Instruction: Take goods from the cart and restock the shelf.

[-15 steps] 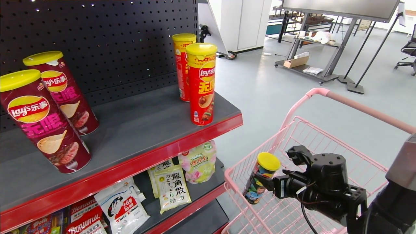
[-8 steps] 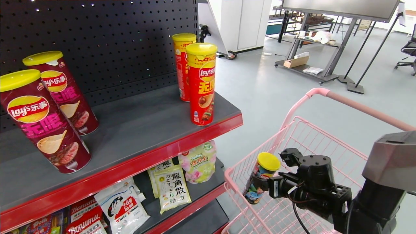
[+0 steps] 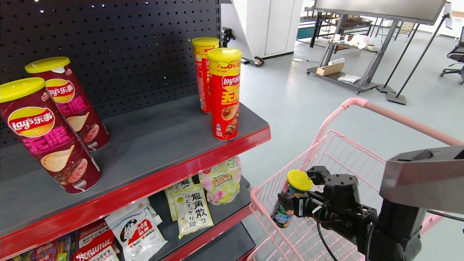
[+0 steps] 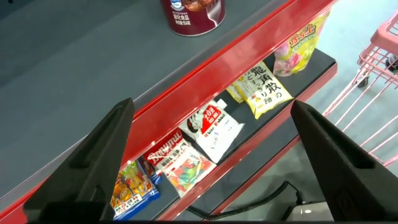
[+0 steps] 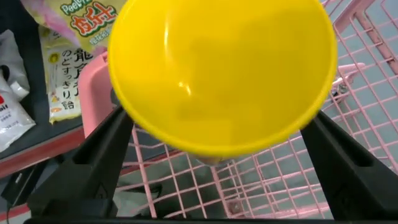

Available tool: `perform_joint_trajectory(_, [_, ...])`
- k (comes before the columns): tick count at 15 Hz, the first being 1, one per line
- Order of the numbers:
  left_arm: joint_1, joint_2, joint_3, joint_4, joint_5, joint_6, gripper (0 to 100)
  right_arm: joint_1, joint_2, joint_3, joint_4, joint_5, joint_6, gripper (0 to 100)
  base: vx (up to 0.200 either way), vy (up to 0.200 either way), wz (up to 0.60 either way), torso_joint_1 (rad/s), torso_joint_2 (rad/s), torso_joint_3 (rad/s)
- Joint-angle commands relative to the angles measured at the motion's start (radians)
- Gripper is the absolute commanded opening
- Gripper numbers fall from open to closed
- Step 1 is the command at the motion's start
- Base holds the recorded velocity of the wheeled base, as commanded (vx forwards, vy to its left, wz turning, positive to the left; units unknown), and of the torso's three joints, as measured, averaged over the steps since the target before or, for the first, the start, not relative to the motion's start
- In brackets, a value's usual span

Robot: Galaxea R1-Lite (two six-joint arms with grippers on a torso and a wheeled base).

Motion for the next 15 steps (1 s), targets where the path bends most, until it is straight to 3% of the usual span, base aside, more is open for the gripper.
perform_joint_trajectory(1, [0.0,0.0,0.001,0.001,0.001,0.0,100,-0.001,0.028,-0.03,0.0,-0.003,-0.002,100,0.0,0.0,0.0,0.0,0.0,0.0])
perform_joint_trajectory(7, [0.0,0.002,0.0,0.001,0.002,0.0,100,0.0,0.074,-0.069,0.0,-0.012,0.0,100,0.0,0.0,0.0,0.0,0.0,0.0])
perform_joint_trajectory(8, [0.0,0.002,0.0,0.001,0.001,0.0,100,-0.001,0.077,-0.072,0.0,-0.012,0.0,0,0.0,0.0,0.0,0.0,0.0,0.0])
perform_joint_trajectory(15, [0.0,-0.001,0.001,0.001,0.002,0.0,100,0.011,0.035,-0.032,-0.014,-0.069,-0.009,0,0.0,0.0,0.0,0.0,0.0,0.0])
